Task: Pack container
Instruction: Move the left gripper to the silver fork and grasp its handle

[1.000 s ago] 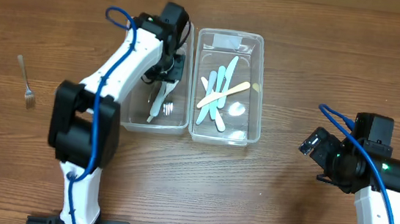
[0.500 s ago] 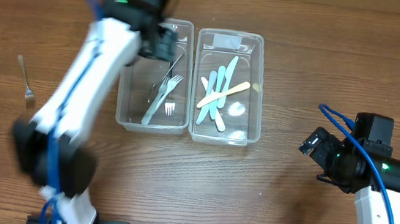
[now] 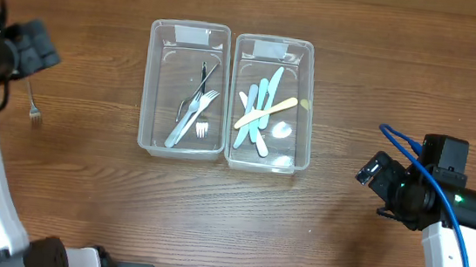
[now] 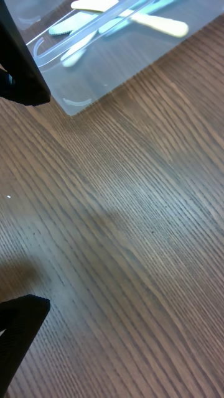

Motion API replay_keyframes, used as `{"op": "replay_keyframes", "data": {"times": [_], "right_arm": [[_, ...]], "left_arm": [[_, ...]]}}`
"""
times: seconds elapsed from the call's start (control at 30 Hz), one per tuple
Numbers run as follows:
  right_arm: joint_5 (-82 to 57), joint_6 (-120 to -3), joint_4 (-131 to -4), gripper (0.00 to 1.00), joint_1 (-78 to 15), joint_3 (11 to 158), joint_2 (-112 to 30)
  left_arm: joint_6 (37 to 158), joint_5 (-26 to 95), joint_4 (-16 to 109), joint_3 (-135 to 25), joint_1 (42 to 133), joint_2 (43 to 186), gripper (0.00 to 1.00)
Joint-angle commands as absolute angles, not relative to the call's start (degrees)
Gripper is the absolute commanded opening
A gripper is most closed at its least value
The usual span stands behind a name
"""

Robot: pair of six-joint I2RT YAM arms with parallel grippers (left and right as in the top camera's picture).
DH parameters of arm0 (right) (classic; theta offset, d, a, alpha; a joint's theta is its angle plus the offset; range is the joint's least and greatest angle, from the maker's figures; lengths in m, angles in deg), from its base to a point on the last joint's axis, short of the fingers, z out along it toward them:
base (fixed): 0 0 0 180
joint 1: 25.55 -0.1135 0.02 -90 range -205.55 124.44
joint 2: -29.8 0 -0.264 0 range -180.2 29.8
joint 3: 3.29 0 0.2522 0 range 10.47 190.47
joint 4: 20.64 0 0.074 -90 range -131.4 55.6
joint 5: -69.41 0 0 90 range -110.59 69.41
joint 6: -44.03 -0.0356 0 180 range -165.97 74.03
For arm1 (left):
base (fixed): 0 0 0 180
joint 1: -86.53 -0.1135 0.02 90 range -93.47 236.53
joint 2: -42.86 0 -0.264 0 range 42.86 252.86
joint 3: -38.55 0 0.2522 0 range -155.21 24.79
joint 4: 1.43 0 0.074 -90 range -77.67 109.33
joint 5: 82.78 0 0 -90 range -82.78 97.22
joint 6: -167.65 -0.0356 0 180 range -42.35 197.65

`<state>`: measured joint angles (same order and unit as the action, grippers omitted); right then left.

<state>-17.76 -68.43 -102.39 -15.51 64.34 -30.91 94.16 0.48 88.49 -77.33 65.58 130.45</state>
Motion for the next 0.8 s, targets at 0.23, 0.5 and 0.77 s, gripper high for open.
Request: {"op": "replay_keyframes", "data": {"times": [0.23, 0.5, 0.77], "right_arm": [[-17.0, -68.2, -102.2, 1.00, -15.7, 64.4, -30.7], [-17.0, -68.2, -102.2, 1.00, -15.7, 64.4, -30.7], [-17.0, -68.2, -102.2, 1.00, -15.7, 64.4, -30.7]], "left_arm": [[85.5, 6.2, 68.0, -52.2, 52.8, 133.8, 1.00], [80.2, 10.3, 60.4, -52.2, 50.5, 143.8, 1.00], [77.4, 9.8, 57.3, -55.5, 50.6, 153.4, 1.00]]}}
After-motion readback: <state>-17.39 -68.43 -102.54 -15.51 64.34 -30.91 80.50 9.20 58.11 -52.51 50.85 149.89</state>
